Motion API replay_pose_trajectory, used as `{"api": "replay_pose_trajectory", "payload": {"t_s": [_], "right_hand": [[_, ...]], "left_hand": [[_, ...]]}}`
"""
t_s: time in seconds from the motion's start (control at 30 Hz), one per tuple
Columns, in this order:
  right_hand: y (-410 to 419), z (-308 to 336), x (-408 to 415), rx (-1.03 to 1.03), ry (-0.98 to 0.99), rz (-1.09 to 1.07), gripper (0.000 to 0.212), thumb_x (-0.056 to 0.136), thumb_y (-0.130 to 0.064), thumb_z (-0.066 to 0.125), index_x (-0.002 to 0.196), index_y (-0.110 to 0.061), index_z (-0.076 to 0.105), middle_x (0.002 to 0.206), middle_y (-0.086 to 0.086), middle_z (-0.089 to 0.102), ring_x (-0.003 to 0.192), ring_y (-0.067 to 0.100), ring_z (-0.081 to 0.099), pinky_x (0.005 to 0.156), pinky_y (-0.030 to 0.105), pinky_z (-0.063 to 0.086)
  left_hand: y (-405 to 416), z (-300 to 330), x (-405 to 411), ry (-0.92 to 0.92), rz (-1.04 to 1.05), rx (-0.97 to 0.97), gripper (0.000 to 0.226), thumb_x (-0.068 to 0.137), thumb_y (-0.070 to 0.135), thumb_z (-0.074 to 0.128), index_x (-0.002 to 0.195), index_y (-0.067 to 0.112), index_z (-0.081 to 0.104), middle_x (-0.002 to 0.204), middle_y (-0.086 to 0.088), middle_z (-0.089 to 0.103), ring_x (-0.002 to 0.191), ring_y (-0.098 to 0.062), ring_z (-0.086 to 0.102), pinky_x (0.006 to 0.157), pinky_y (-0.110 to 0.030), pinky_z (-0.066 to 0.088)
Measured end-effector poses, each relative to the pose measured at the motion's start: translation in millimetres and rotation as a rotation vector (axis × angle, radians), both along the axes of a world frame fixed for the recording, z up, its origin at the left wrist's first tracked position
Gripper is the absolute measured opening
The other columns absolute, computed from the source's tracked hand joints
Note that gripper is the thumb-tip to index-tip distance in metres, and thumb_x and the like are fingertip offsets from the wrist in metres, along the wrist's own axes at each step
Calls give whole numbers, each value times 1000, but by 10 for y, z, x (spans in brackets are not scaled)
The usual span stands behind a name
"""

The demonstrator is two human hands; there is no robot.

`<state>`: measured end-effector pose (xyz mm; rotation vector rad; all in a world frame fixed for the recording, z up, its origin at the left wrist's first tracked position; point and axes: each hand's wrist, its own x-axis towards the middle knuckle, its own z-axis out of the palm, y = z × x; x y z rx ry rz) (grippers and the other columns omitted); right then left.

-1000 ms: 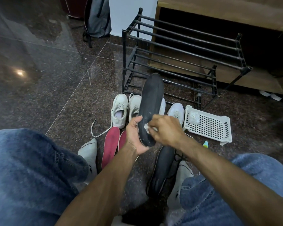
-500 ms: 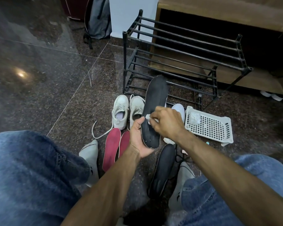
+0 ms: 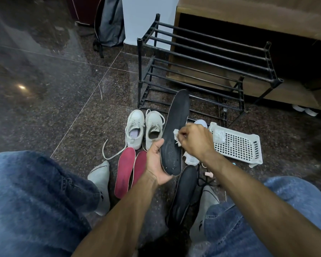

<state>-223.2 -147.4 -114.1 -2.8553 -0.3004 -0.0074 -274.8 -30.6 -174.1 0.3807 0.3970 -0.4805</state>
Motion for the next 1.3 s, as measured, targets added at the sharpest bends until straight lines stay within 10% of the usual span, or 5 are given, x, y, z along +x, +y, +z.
{"api": "replay_pose_trajectory", "payload": {"t_s": [0.33, 0.5, 0.7, 0.93, 1.3], "right_hand": [[94, 4, -487, 40, 183, 447, 17, 84, -21, 57, 70, -16, 66, 73, -7, 54, 69, 21, 58, 67, 40, 52], [64, 46, -193, -10, 45, 163, 13, 89, -30, 60, 94, -23, 69, 93, -6, 65, 88, 24, 62, 75, 37, 50], [73, 22, -176, 923, 524, -34, 30, 85, -1, 69, 108, -17, 59, 61, 5, 60, 39, 11, 45, 43, 23, 40], [-46, -44, -222, 140, 57, 20, 15, 88, -30, 61, 102, -33, 58, 85, -12, 68, 80, 18, 62, 72, 34, 49], [24, -120, -215, 533, 183, 18, 24, 85, -14, 66, 106, -27, 66, 72, -15, 60, 47, -2, 48, 58, 24, 40]], "left_hand": [[84, -56, 54, 15, 14, 4, 65, 90, 41, 42, 141, 2, 46, 146, -22, 43, 130, -33, 47, 114, -45, 31], [66, -26, 55, -18, 6, 3, 47, 93, 39, 39, 93, 7, 73, 88, -13, 72, 76, -26, 70, 67, -34, 58], [141, -3, 62, -19, 12, 24, 43, 92, 38, 39, 109, 9, 65, 96, -15, 72, 81, -27, 70, 73, -32, 57], [137, -14, 64, -37, -27, 57, 46, 92, 40, 37, 114, 9, 64, 101, -14, 71, 86, -27, 69, 76, -33, 55], [169, -45, 71, -11, -17, 48, 52, 90, 39, 41, 126, 7, 60, 118, -15, 65, 101, -29, 62, 88, -40, 47]]}}
